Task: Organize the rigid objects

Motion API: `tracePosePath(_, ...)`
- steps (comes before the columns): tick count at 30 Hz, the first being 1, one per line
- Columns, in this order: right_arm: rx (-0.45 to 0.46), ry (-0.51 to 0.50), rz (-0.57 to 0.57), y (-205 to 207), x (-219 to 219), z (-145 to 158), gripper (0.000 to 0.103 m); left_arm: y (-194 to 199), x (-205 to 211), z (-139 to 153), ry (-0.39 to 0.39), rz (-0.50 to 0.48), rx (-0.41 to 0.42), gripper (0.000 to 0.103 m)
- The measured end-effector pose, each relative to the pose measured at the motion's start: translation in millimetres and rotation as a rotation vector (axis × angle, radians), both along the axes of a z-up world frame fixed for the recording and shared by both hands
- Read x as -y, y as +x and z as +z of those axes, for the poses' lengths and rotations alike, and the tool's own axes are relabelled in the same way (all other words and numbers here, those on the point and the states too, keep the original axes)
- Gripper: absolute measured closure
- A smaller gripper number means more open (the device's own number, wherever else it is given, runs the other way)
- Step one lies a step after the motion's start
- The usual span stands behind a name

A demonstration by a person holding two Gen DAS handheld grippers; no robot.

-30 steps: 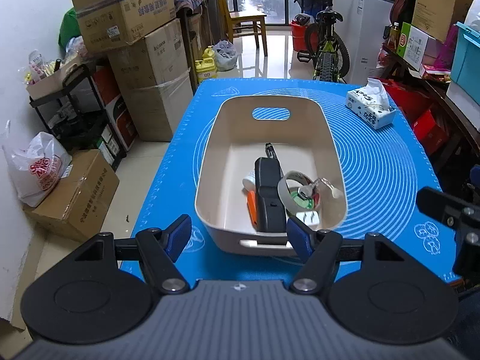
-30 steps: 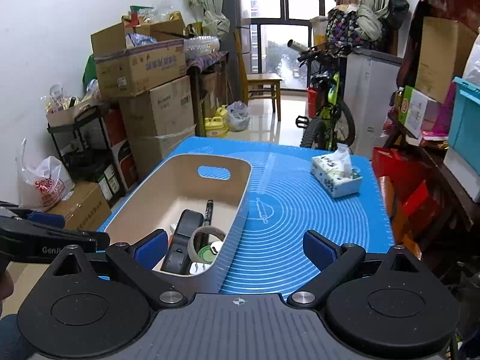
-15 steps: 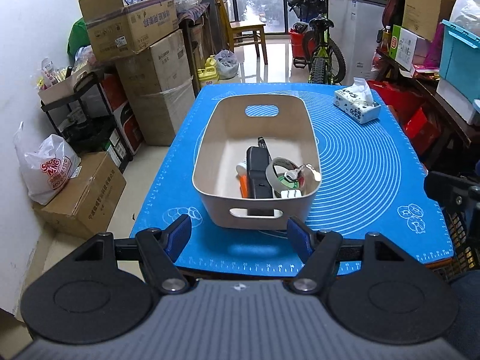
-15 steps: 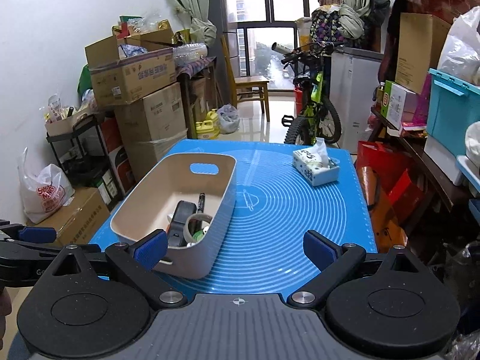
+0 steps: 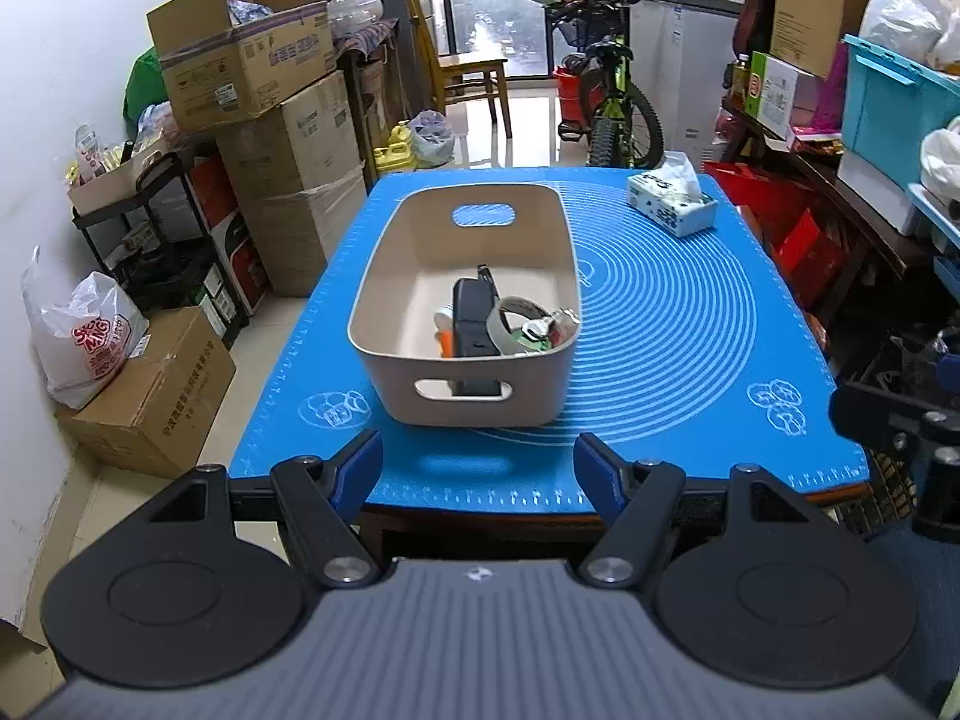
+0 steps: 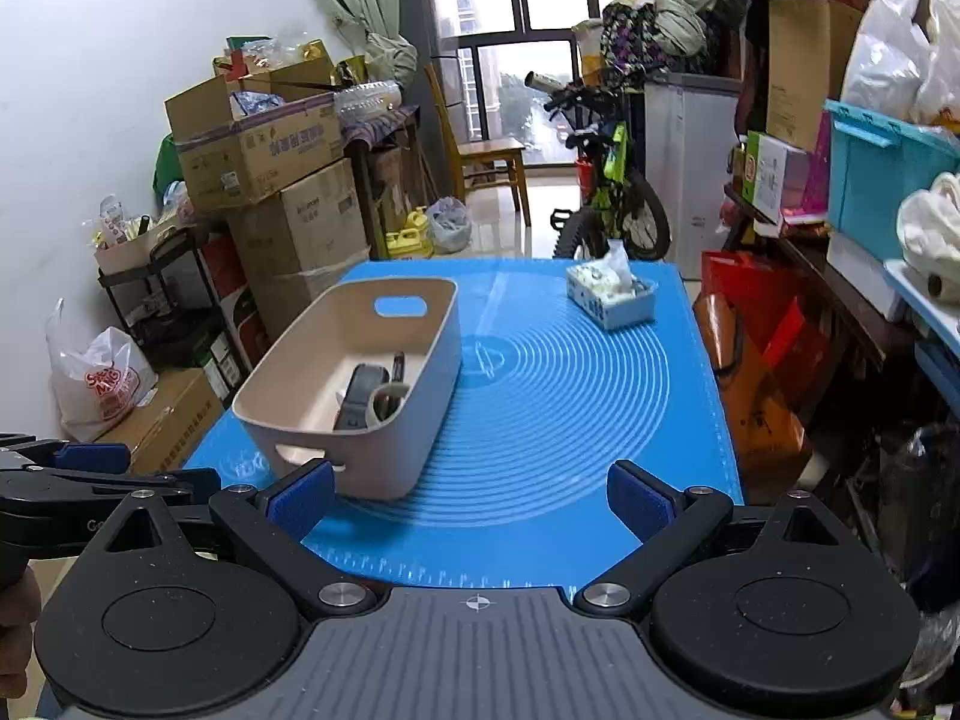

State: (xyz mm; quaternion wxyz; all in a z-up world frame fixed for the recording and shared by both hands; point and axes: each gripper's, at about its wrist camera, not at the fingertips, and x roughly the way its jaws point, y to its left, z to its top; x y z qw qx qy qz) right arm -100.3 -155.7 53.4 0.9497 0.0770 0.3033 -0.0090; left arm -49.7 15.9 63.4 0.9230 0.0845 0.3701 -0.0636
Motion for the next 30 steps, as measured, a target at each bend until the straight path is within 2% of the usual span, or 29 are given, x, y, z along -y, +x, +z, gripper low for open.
tracePosePath(13, 0.003, 0.001, -0.053, -40.4, 9.3, -15.1, 0.006, -26.1, 16.2, -9.4, -0.009, -0.050, -0.004, 0.032)
tracePosePath(30, 0.015, -0.003, -0.068, -48.2, 13.9, -14.4, 0.006, -32.5, 26.4, -11.9, -0.015, -0.074, -0.002, 0.032)
